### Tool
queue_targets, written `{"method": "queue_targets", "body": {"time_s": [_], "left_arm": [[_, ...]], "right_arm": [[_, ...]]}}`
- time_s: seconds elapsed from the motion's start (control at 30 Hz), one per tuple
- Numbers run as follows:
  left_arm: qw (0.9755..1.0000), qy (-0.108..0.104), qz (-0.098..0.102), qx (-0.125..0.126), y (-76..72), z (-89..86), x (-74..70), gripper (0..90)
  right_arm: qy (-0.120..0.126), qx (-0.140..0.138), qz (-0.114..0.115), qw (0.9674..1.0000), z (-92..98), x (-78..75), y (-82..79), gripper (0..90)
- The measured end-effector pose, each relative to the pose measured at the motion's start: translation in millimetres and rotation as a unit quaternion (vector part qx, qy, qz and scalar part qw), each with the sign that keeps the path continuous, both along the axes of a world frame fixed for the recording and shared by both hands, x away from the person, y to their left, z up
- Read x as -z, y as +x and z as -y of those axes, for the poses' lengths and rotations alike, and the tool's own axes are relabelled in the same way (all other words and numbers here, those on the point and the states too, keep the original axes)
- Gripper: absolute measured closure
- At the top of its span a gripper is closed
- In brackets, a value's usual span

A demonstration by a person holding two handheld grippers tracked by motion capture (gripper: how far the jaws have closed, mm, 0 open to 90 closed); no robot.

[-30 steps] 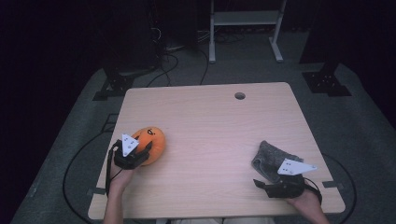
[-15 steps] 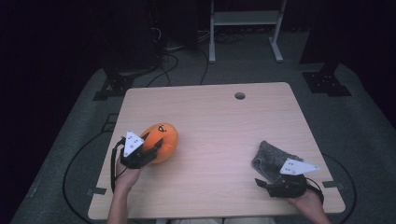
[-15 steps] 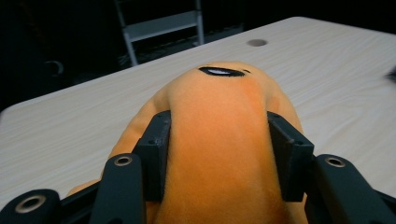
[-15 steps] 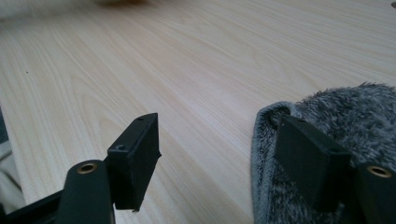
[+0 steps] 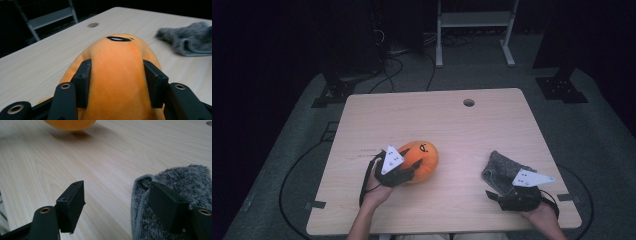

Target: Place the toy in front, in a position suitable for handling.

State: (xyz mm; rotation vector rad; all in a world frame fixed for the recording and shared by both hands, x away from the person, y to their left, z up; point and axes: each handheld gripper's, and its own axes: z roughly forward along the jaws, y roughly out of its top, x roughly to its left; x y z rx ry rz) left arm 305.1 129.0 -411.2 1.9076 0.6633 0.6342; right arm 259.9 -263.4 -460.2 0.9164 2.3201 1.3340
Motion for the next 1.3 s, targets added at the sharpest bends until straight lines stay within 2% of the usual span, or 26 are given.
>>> {"method": "queue_targets", "body": {"time_s": [0.17, 0.47, 0.63, 0.77, 0.87, 1.0, 1.1, 1.17, 1.3], "left_arm": [[0.9992, 0.006, 0.002, 0.038, -7.5, 24.7, 1.0, 47.8], [0.9968, 0.008, -0.003, 0.080, -16.2, 54.2, 6.2, 46.3], [0.9935, 0.001, -0.024, 0.112, -19.3, 68.4, 10.1, 45.4], [0.9904, 0.020, -0.038, 0.131, -20.0, 77.8, 18.9, 42.3], [0.9902, 0.014, -0.034, 0.135, -20.7, 80.6, 22.3, 37.6], [0.9891, 0.015, -0.033, 0.143, -20.9, 81.7, 23.1, 22.4], [0.9889, 0.008, -0.038, 0.144, -20.6, 77.3, 17.6, 12.9], [0.9886, -0.004, -0.039, 0.146, -20.8, 71.9, 14.0, 11.1], [0.9910, -0.011, -0.030, 0.130, -17.8, 61.2, 10.6, 10.1]], "right_arm": [[0.002, 0.005, 0.004, 1.0000, 2.9, -0.8, 1.4, 28.3], [0.006, 0.022, 0.010, 0.9997, 9.8, -2.1, 2.5, 28.0], [0.006, 0.027, 0.009, 0.9996, 12.3, -1.8, 2.0, 27.8], [0.005, 0.028, 0.008, 0.9996, 12.4, -2.1, 2.5, 27.6], [0.003, 0.026, 0.008, 0.9996, 11.9, -1.5, 2.1, 27.6], [0.002, 0.027, 0.008, 0.9996, 11.3, -1.5, 3.1, 27.5], [0.007, 0.031, 0.005, 0.9995, 12.6, -2.5, 2.9, 28.9], [0.013, 0.036, 0.002, 0.9993, 14.4, -3.1, 3.6, 29.7], [0.023, 0.051, 0.003, 0.9984, 18.9, -4.8, 7.7, 30.1]]}}
